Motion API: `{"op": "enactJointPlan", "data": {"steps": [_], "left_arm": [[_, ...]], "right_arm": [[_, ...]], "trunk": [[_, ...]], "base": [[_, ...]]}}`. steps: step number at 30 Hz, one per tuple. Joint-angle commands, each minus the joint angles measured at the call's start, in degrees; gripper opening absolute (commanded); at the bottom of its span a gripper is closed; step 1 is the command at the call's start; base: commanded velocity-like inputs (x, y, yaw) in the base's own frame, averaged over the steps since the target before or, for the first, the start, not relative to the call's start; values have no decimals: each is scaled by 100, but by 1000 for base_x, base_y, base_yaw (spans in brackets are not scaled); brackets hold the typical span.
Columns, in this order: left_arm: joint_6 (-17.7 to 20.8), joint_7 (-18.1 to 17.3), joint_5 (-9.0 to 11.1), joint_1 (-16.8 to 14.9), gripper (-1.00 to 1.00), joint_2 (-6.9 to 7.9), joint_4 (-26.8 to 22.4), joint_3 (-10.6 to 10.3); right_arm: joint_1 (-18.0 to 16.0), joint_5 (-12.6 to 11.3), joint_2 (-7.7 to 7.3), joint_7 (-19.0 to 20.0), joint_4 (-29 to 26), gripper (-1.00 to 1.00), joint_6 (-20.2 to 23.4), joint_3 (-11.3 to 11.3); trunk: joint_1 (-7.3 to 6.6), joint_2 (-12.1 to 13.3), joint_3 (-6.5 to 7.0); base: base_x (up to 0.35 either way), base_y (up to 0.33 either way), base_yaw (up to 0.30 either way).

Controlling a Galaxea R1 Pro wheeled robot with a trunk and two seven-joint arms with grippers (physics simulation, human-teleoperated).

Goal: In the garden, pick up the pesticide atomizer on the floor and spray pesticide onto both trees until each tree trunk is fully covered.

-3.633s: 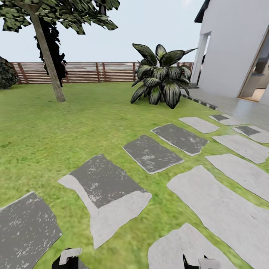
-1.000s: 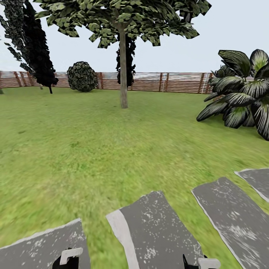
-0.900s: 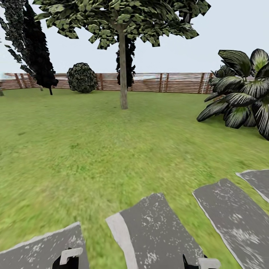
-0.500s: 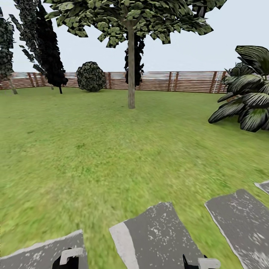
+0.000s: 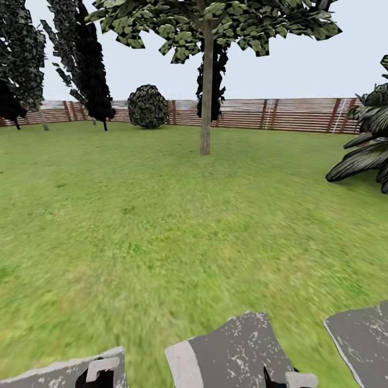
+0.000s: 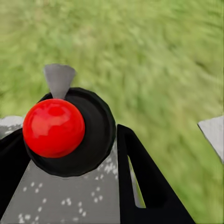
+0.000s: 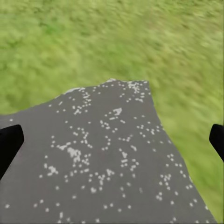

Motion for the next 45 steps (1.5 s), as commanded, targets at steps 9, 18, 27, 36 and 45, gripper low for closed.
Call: {"op": "enactJointPlan", "data": {"steps": [9,18,27,36,45], "left_arm": [[-19,3,20,-4,-100,8,5,-3],[-19,3,20,-4,-100,9,5,-3],[-19,3,20,-4,-100,8,8,-3],[-19,3,20,-4,-100,9,8,-3],[-19,3,20,-4,-100,9,7,-3]], "right_arm": [[-2,-2,0,-26,3,100,-18,-16],[-2,6,0,-21,17,100,-16,-16],[-2,-30,122,-26,909,100,-7,-11],[-2,-28,252,-43,1050,100,-1484,-30],[-2,-11,255,-26,1632,100,-2172,-28]], "trunk": [[2,-2,-80],[2,-2,-104],[2,-2,-104],[2,-2,-104],[2,-2,-104]], "base": [[338,0,39],[338,0,0],[338,0,0],[338,0,0],[338,0,0]]}}
